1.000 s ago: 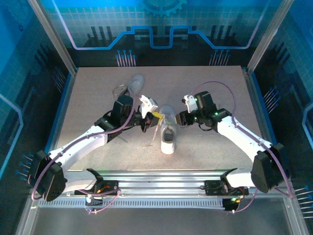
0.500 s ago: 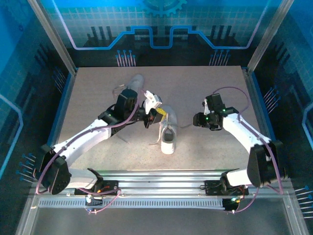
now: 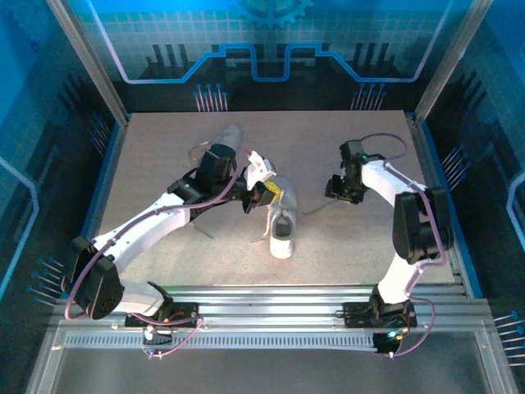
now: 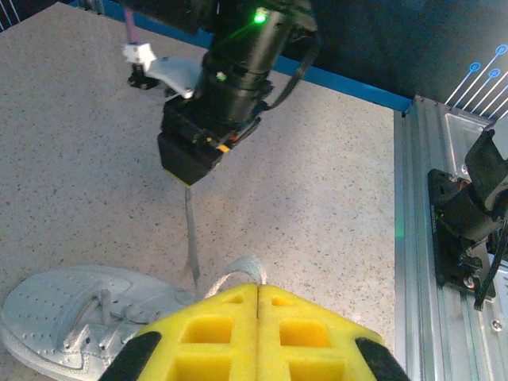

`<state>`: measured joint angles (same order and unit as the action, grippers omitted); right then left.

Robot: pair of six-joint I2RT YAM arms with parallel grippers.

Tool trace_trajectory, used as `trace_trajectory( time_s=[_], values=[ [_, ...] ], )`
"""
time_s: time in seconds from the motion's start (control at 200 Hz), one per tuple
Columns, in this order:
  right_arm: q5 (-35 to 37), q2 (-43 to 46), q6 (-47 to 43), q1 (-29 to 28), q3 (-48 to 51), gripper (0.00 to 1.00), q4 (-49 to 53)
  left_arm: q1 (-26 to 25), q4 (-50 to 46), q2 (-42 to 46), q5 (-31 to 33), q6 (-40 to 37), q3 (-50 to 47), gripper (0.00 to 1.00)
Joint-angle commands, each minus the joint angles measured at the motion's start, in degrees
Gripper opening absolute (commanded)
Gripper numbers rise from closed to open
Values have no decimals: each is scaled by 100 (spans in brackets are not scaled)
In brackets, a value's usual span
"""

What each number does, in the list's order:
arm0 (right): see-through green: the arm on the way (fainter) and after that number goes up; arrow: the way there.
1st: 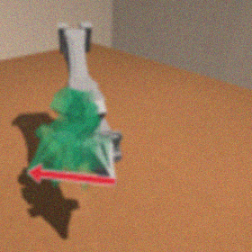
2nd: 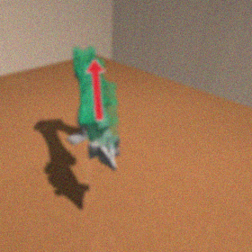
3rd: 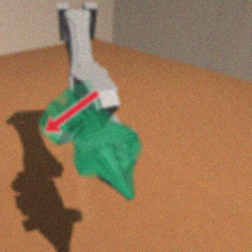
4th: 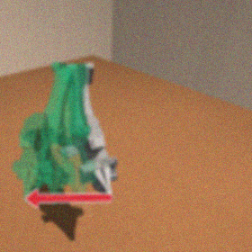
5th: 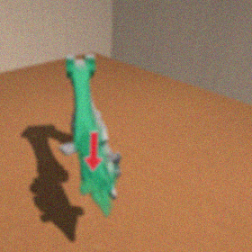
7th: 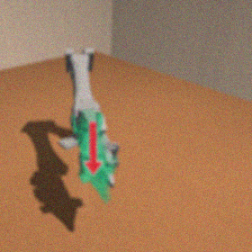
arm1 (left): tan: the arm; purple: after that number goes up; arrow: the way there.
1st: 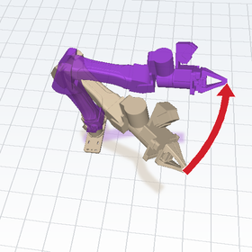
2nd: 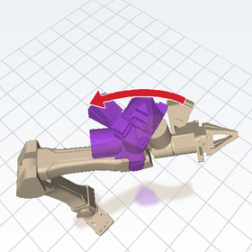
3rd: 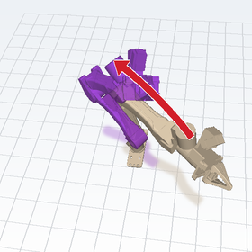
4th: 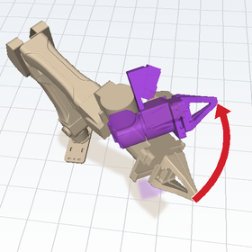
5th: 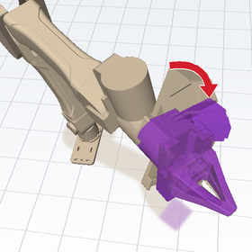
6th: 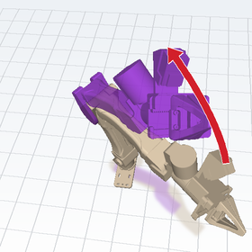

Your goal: Tie the shoes

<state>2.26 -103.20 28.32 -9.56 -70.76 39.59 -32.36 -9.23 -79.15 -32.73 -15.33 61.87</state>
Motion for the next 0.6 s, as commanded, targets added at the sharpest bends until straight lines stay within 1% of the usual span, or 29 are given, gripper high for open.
trace_trajectory(
  time_s=[0.0, 0.11, 0.24, 0.32, 0.39, 0.43, 0.51, 0.595],
  values=[
    [390, -536, 6, 60, -482, 53, 666, 37, -175, -122, -124, -251, 220, 0],
    [628, -1047, -134, 53, -851, 53, 1172, 46, -176, -151, -115, -275, 214, 0],
    [566, -1558, -349, 35, -1202, 47, 1635, 83, -135, -181, -128, -304, 160, 0],
    [522, -1681, -435, -19, -1263, 36, 1684, 128, -144, -204, -151, -304, 133, 0],
    [502, -1657, -535, -78, -1275, 20, 1587, 167, -142, -193, -177, -306, 92, 0],
    [514, -1590, -608, -126, -1290, 13, 1508, 194, -140, -180, -181, -312, 49, 0],
    [443, -1407, -790, -219, -1436, 4, 1385, 226, -129, -90, -198, -317, -47, 0],
    [324, -1131, -922, -352, -1715, 0, 1276, 231, -109, 58, -206, -304, -176, 0]
  ],
)
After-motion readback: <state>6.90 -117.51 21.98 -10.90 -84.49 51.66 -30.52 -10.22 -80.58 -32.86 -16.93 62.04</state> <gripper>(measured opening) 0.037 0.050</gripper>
